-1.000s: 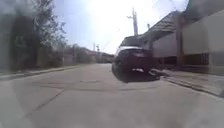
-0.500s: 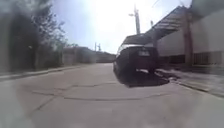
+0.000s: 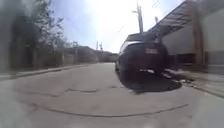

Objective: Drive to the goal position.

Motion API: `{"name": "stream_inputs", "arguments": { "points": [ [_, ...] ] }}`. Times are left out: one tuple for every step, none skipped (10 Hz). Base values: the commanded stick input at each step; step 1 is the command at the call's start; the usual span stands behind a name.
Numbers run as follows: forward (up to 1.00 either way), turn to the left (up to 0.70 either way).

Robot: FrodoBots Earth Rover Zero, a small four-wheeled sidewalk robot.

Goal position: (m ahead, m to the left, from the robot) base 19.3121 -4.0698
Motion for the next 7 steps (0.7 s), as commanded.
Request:
{"name": "stream_inputs", "arguments": {
  "points": [
    [1.0, 0.0],
    [1.0, 0.0],
    [1.0, 0.0],
    [1.0, 0.0],
    [1.0, 0.0],
    [1.0, 0.0],
    [1.0, 0.0]
  ]
}}
